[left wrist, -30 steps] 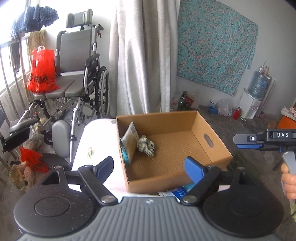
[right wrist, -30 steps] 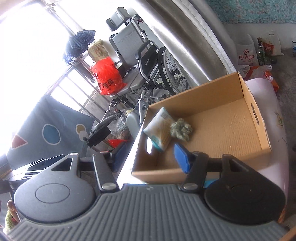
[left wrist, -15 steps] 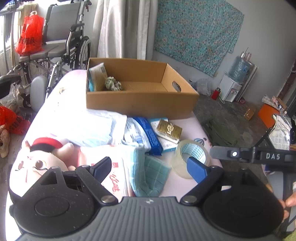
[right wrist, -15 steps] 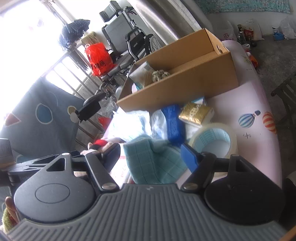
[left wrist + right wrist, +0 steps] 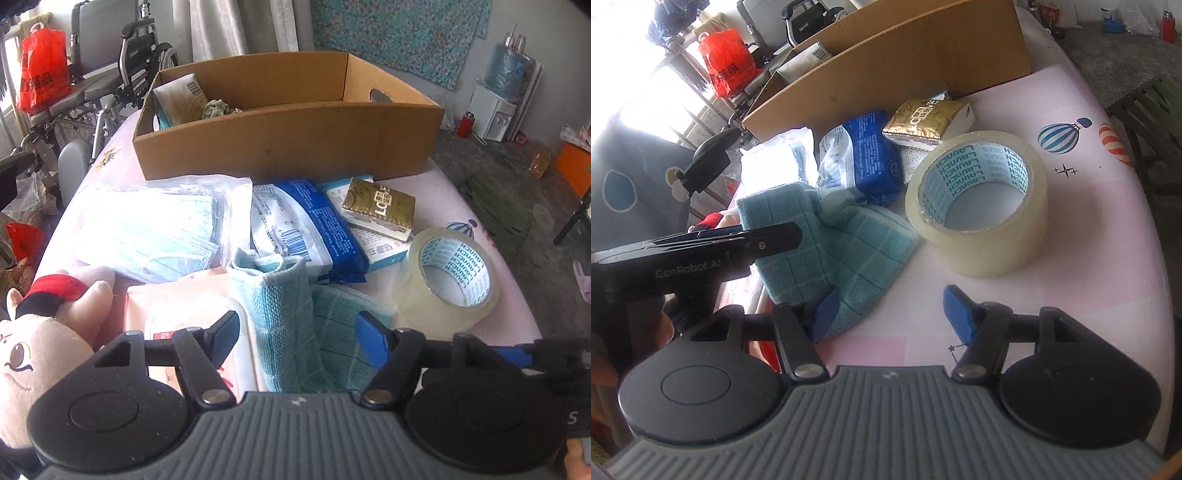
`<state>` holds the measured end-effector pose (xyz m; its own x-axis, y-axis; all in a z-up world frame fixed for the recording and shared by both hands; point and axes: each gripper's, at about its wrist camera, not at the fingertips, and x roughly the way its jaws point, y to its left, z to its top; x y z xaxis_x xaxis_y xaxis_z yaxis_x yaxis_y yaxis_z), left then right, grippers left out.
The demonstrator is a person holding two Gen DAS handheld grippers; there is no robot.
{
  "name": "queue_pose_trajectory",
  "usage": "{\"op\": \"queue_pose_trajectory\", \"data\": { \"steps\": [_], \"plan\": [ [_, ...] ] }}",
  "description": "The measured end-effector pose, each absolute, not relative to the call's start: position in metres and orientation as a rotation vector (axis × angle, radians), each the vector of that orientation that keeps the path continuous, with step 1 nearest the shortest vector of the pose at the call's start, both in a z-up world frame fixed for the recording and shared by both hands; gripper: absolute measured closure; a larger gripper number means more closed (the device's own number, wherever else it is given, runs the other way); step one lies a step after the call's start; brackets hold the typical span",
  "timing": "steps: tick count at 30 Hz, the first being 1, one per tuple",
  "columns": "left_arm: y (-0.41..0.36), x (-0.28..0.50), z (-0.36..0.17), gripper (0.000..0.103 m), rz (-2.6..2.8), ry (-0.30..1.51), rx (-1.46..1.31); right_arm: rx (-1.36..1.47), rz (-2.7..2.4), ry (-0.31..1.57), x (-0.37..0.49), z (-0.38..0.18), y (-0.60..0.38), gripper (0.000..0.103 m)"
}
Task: Organize soft objects
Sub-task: 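Grasp the blue-green towel with the left tool, then grasp the gold packet with the right tool while the left tool holds the towel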
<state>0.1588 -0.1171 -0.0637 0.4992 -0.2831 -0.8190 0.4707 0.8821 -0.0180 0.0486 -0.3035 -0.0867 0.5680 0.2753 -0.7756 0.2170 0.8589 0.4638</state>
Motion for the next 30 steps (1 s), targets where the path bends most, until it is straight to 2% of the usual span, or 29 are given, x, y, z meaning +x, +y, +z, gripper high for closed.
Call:
{"op": "queue_pose_trajectory", "data": {
  "steps": [2,4,6,11,17,22,30],
  "plan": [
    [-0.124,0.163,-0.074,0.055,-0.448,0.966,0.253,0.565,0.033,0.984,0.051,-0.089,-0.306,0.041],
    [-0.128,0.167,-0.08,0.078,-0.425,0.978,0.276,0.567,0.028,0.982,0.051,-0.09,-0.31,0.041],
    [-0.13,0.166,-0.082,0.095,-0.392,0.955,0.312,0.57,0.022,0.977,0.05,-0.09,-0.313,0.041],
    [-0.123,0.162,-0.076,0.096,-0.393,0.956,0.286,0.558,0.008,0.923,0.044,-0.075,-0.328,0.041],
    [-0.11,0.144,-0.058,0.096,-0.499,0.994,0.151,0.507,0.045,0.779,0.046,-0.024,-0.353,0.041],
    [-0.112,0.125,-0.071,0.096,-0.56,1.07,0.092,0.353,0.081,0.775,0.089,-0.008,-0.36,0.03],
    [-0.12,0.119,-0.1,0.096,-0.595,1.148,0.057,0.007,0.199,0.883,0.178,-0.038,-0.333,0.018]
  ]
}}
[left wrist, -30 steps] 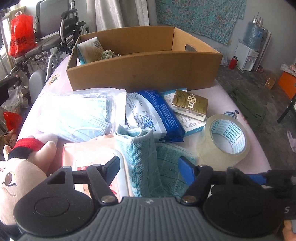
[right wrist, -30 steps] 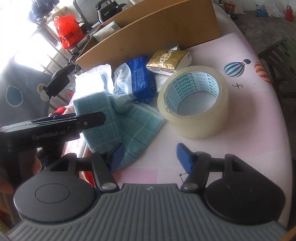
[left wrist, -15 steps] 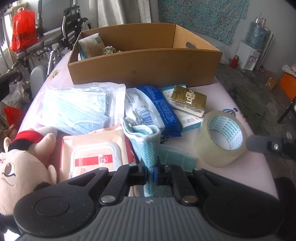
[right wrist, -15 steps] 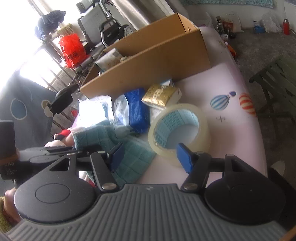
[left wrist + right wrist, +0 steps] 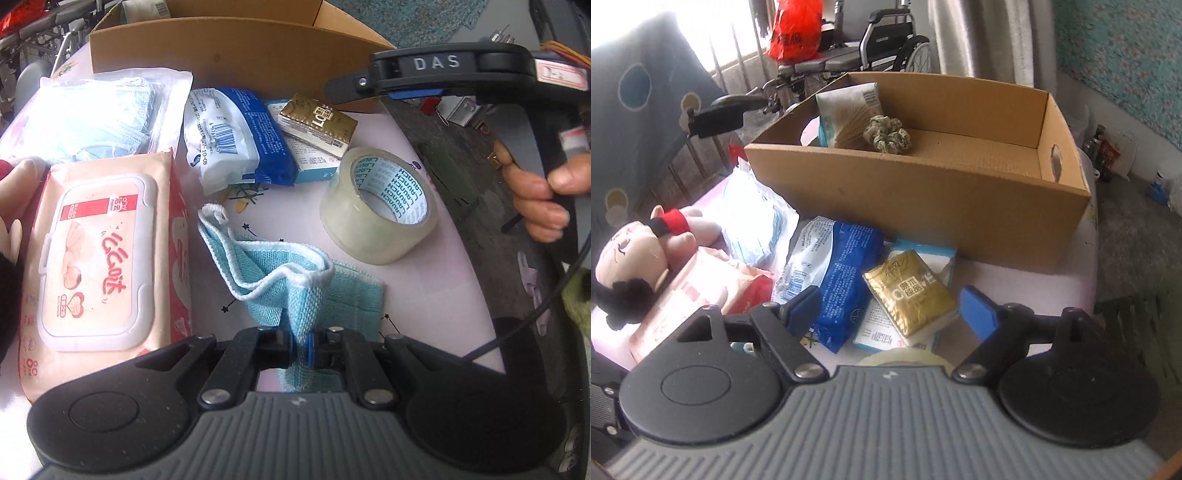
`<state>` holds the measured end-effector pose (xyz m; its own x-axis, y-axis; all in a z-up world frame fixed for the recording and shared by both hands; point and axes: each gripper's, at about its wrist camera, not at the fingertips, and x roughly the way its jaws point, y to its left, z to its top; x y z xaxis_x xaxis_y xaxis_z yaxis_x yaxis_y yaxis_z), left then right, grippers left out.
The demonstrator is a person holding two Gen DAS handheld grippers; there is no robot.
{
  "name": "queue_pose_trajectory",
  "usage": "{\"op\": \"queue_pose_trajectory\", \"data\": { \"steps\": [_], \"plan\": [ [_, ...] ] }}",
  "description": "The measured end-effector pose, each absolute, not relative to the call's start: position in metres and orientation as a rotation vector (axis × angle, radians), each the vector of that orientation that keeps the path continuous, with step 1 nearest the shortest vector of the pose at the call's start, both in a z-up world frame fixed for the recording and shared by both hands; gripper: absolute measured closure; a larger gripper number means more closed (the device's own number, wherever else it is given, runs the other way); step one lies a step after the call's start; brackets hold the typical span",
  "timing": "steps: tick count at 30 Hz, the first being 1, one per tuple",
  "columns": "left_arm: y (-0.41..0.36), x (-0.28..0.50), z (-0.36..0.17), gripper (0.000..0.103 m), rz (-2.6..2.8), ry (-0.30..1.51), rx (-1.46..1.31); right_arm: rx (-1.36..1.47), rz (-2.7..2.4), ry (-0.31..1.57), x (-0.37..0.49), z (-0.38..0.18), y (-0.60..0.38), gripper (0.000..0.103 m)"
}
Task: Organize soft objects
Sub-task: 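Grasp the gold packet with the right tool while the left tool holds the towel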
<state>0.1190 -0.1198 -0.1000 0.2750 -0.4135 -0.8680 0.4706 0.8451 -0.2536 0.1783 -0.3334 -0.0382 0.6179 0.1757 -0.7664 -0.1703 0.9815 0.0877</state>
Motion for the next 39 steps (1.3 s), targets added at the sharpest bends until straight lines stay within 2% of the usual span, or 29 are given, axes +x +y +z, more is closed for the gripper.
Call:
{"op": "queue_pose_trajectory", "data": {
  "steps": [3,9,11,13,20,30,39],
  "plan": [
    [-0.12,0.123,-0.105,0.096,-0.602,1.162,0.042,-0.064,0.237,0.922,0.208,-0.054,-0.33,0.014],
    [-0.119,0.131,-0.114,0.095,-0.614,1.191,0.01,-0.147,0.293,1.026,0.24,-0.087,-0.319,0.014],
    [-0.118,0.132,-0.115,0.095,-0.617,1.194,0.004,-0.149,0.295,1.05,0.244,-0.094,-0.318,0.018],
    [-0.116,0.131,-0.115,0.095,-0.619,1.192,0.003,-0.136,0.287,1.065,0.246,-0.096,-0.319,0.042],
    [-0.119,0.129,-0.111,0.096,-0.6,1.171,0.001,-0.176,0.261,1.005,0.233,-0.079,-0.316,0.046],
    [-0.134,0.11,-0.069,0.096,-0.724,1.129,-0.1,-0.003,0.184,0.874,0.135,0.0,-0.354,0.046],
    [-0.201,0.087,-0.033,0.096,-0.907,1.038,-0.076,0.19,0.007,0.844,0.026,0.026,-0.425,0.046]
  ]
}}
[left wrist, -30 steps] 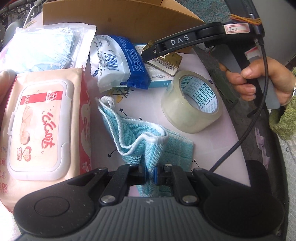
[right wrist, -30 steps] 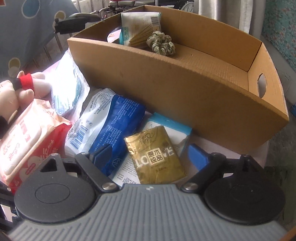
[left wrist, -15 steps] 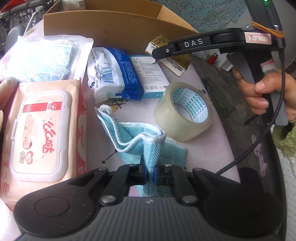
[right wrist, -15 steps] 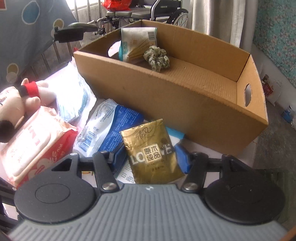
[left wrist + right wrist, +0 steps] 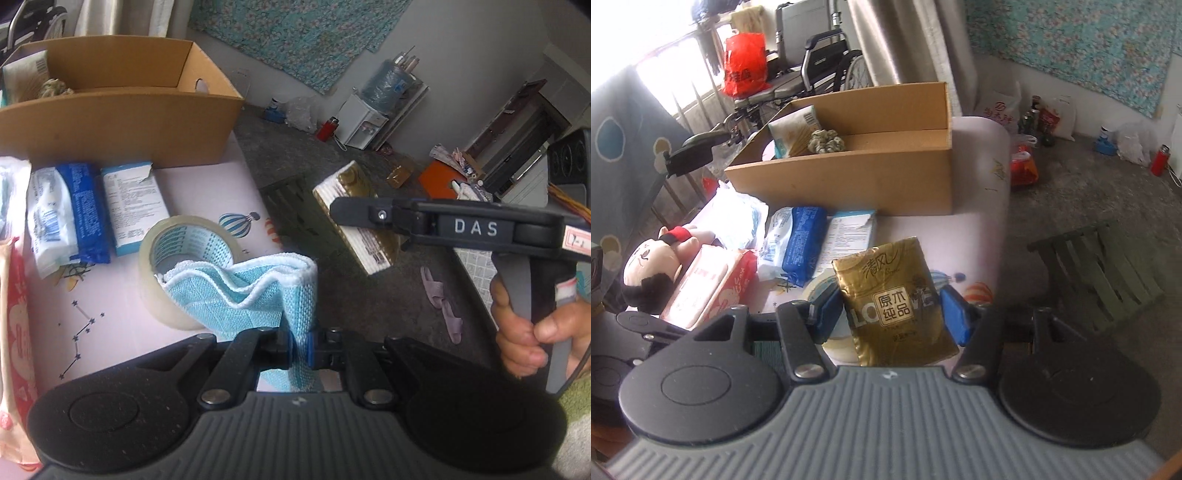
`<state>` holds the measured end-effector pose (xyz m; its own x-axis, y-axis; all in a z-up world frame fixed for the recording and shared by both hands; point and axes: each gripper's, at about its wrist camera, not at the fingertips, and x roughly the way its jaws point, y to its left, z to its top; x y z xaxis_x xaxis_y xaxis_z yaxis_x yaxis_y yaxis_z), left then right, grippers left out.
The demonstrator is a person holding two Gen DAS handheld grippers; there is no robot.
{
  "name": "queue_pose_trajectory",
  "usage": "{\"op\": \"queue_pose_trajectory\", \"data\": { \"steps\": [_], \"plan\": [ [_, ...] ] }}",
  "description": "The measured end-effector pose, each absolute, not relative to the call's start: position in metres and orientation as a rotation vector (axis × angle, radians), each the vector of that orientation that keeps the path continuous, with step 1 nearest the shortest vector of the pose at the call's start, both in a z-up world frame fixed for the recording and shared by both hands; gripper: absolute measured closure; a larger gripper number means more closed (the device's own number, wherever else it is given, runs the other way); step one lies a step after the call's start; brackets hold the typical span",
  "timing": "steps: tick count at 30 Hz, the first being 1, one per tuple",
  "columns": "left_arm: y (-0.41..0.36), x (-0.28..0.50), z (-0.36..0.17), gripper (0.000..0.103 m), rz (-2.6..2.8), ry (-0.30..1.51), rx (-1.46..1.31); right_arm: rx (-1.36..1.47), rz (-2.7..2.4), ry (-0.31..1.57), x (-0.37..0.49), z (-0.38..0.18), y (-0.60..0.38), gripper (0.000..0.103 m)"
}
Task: Organize soft objects
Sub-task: 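Grasp the gold packet with the right tool while the left tool holds the towel, then lower the towel and gold packet into the box and open both tools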
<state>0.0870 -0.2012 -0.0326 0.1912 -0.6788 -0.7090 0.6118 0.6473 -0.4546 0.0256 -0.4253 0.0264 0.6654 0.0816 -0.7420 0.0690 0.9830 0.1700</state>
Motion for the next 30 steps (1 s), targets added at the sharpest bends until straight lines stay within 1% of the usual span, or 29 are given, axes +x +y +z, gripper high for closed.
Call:
{"op": "queue_pose_trajectory", "data": {
  "steps": [6,13,18,22,26,30],
  "plan": [
    [-0.236,0.105,-0.004,0.096,-0.985,0.976,-0.127,0.239,-0.063,0.781,-0.005,0.052,-0.463,0.046],
    [-0.253,0.157,0.027,0.096,-0.961,0.896,-0.162,0.256,-0.061,0.718,0.025,0.08,-0.485,0.046],
    [-0.246,0.21,0.061,0.096,-0.908,0.81,-0.171,0.277,-0.026,0.667,0.087,0.101,-0.487,0.046],
    [-0.236,0.265,0.083,0.096,-0.845,0.777,-0.178,0.311,0.015,0.633,0.149,0.117,-0.488,0.046],
    [-0.22,0.315,0.091,0.096,-0.771,0.762,-0.165,0.333,0.063,0.64,0.219,0.12,-0.48,0.046],
    [-0.196,0.366,0.078,0.096,-0.67,0.779,-0.159,0.38,0.117,0.703,0.304,0.101,-0.461,0.046]
  ]
}}
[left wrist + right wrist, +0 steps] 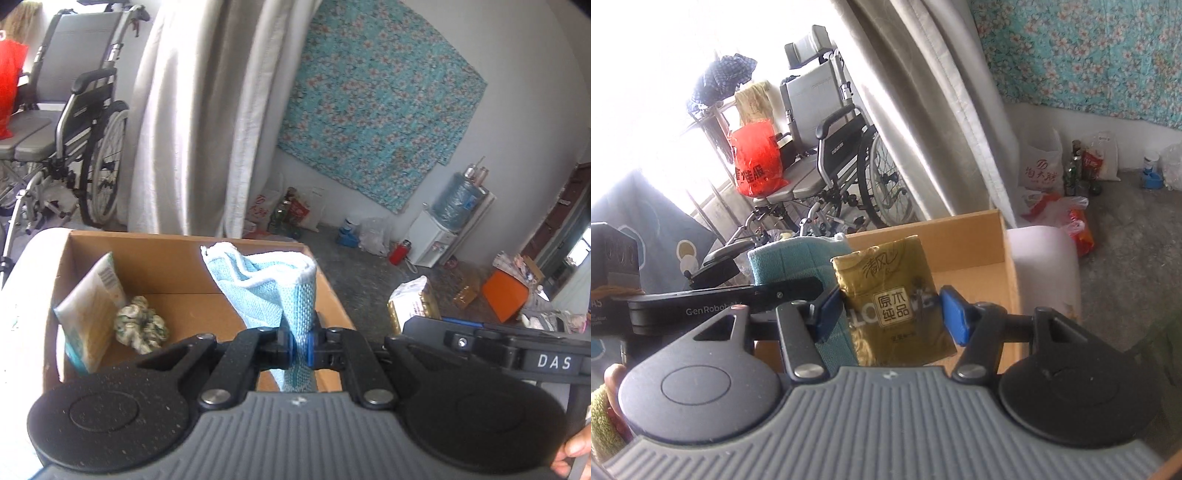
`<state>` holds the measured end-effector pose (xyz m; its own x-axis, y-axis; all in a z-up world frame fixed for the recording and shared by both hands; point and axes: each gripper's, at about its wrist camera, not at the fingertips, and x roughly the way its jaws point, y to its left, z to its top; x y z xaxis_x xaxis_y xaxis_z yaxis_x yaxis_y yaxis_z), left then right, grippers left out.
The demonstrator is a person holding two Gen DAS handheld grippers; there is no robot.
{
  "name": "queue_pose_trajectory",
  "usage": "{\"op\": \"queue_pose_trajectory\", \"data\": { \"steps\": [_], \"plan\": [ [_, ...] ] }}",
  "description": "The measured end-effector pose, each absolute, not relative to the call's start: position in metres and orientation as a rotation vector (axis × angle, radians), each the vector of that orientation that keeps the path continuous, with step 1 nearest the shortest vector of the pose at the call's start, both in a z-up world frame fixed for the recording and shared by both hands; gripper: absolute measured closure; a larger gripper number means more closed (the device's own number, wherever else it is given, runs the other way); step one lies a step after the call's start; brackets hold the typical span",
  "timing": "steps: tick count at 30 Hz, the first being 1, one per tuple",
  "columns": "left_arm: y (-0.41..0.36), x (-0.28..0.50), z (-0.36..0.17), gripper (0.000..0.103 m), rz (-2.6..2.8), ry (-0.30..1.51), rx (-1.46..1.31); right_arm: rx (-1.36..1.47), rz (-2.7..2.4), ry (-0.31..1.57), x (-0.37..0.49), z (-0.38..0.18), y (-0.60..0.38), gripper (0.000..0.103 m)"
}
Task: Organize soft objects
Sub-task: 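Lower the towel and gold packet into the box and open both tools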
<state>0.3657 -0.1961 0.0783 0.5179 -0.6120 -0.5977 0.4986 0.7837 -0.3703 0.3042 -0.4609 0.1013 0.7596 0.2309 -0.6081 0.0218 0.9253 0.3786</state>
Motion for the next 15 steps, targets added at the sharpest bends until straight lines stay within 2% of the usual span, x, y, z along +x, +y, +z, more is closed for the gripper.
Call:
{"op": "queue_pose_trajectory", "data": {
  "steps": [9,15],
  "plan": [
    [-0.129,0.454,-0.018,0.096,-0.451,1.006,-0.141,0.444,0.182,0.986,0.433,-0.015,-0.385,0.047],
    [-0.108,0.463,-0.027,0.096,-0.385,1.085,0.001,0.443,0.201,1.122,0.459,-0.068,-0.341,0.047]
  ]
}}
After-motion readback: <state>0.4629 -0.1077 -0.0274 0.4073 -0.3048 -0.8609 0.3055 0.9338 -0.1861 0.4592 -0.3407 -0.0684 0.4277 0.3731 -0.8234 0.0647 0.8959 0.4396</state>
